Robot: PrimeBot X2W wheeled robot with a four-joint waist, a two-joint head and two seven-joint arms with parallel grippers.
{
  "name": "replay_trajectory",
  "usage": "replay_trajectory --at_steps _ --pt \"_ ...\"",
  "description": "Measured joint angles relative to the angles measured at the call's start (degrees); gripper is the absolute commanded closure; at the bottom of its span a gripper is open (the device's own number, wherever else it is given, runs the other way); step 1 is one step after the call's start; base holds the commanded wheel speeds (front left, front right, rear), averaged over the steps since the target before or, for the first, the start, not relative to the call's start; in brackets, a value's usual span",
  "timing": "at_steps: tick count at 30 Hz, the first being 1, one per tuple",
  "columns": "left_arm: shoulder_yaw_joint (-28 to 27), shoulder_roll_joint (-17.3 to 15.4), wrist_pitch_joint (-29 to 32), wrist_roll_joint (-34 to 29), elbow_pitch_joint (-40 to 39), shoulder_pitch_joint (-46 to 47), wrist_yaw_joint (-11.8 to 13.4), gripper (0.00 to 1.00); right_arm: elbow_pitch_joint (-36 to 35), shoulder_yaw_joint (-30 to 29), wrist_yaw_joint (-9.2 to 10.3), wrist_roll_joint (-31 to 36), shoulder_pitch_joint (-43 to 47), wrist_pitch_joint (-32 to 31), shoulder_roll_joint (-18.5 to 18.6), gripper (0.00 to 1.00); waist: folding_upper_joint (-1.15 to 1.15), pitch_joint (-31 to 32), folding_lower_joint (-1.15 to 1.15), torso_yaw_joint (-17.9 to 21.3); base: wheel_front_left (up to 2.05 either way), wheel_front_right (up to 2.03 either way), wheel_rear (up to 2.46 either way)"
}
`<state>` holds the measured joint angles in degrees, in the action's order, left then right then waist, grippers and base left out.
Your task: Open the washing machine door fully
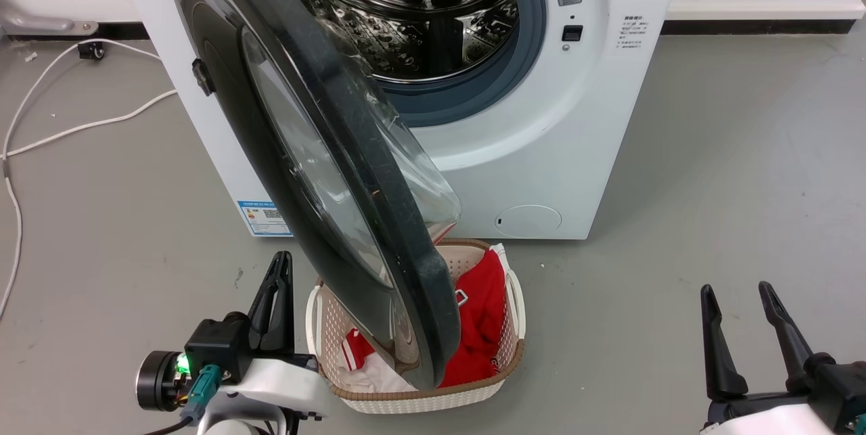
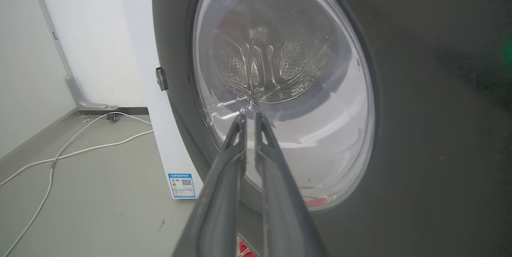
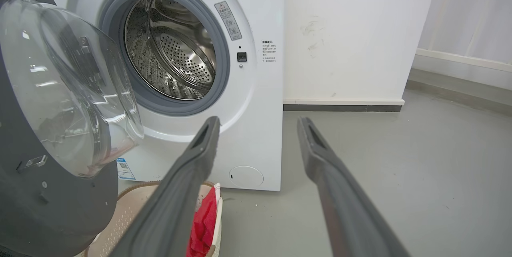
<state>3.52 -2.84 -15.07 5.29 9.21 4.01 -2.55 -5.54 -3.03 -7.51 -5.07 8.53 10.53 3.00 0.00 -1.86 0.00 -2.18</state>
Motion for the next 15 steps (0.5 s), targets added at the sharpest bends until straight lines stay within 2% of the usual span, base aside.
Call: replay_trajectory --at_steps 10,15 --pt "0.03 0.01 0.00 1.01 -0.54 0.08 0.11 1.00 0.68 -0.02 0.00 -0.63 -0.01 0.08 -0.01 0.00 0.00 0.56 0.00 -0.22 0.00 0.00 0.00" --pt "0.24 0.00 0.00 1.34 -7.05 1.98 1.18 1.00 0.86 -0.11 0.00 -0.86 -0.12 0.08 -0.01 0.00 0.00 0.33 0.00 -0.27 0.00 0.00 0.00"
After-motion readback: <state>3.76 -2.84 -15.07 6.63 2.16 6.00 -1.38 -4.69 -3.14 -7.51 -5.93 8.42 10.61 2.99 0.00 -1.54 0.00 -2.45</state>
